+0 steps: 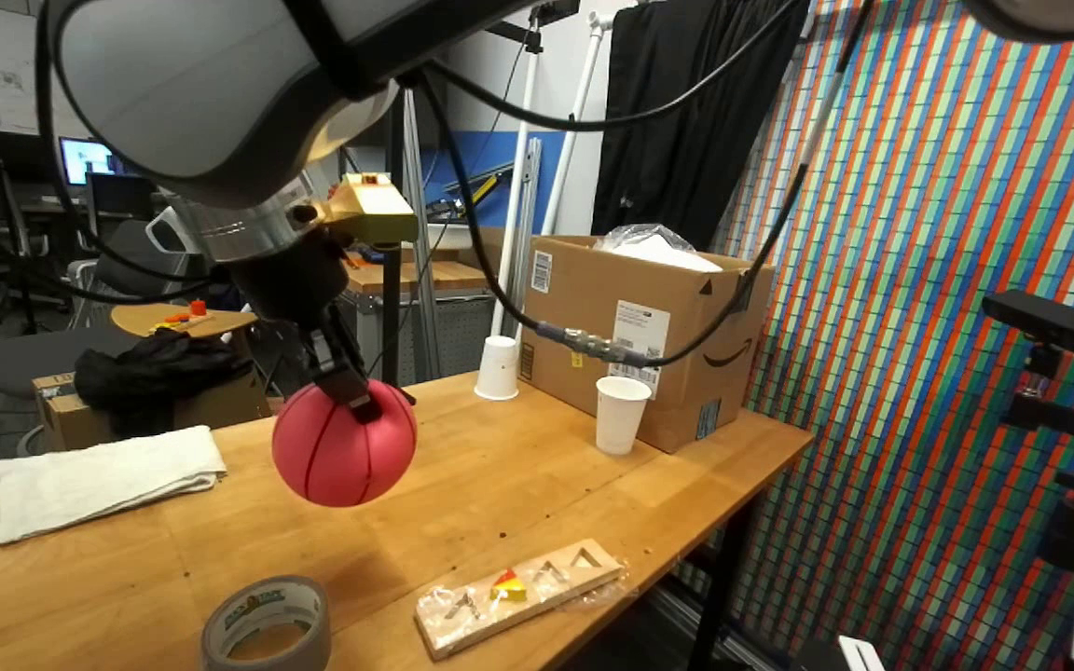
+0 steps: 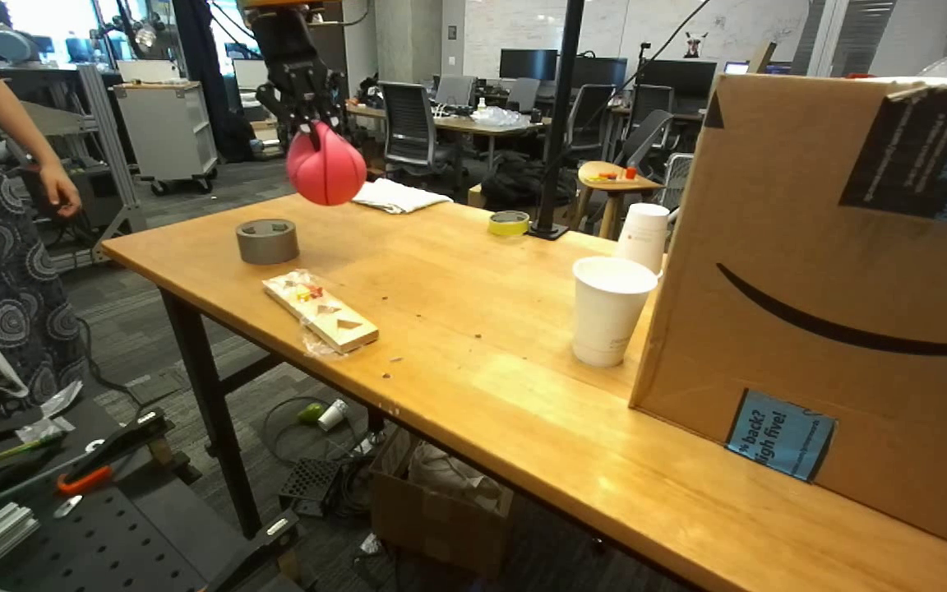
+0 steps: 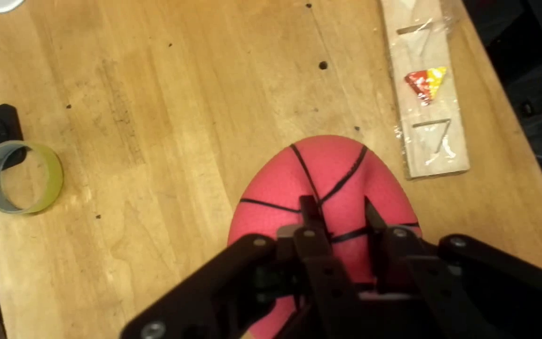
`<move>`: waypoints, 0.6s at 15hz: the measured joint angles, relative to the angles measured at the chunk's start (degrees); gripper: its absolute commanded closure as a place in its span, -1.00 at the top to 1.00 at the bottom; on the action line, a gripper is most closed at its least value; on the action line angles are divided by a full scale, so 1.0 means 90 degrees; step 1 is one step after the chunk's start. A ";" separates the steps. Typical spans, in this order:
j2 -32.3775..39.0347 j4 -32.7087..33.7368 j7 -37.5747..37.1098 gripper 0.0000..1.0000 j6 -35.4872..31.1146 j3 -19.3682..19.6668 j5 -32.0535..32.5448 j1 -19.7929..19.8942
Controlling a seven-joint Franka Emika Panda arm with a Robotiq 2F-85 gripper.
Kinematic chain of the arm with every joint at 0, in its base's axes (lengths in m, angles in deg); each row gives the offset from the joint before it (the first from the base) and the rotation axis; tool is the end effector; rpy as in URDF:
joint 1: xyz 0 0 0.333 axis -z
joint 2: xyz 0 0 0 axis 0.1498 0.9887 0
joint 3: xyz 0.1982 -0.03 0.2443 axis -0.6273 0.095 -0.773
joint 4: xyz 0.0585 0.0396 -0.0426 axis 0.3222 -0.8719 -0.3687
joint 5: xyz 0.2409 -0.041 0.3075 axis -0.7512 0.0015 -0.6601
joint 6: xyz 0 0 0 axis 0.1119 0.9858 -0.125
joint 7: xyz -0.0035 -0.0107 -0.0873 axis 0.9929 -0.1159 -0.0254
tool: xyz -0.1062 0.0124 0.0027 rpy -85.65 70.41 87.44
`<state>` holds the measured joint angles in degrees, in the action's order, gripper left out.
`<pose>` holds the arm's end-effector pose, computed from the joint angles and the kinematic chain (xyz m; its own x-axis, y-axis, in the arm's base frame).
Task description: Put the white ball in the cup then put the ball over the masking tape
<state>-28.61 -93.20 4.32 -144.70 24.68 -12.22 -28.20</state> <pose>0.5288 0.2591 0.4251 0.3516 0.8441 -0.4049 0.9350 -0.2952 0.1964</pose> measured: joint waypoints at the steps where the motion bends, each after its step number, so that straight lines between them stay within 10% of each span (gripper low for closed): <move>1: -0.0277 -0.0326 -0.0187 -0.83 0.0013 -0.0136 -0.0019 -0.0001; 9: -0.1318 -0.1418 -0.0810 -0.83 -0.0055 -0.0938 -0.0389 -0.0116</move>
<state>-40.47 -105.96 -2.97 -145.20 16.24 -15.72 -29.24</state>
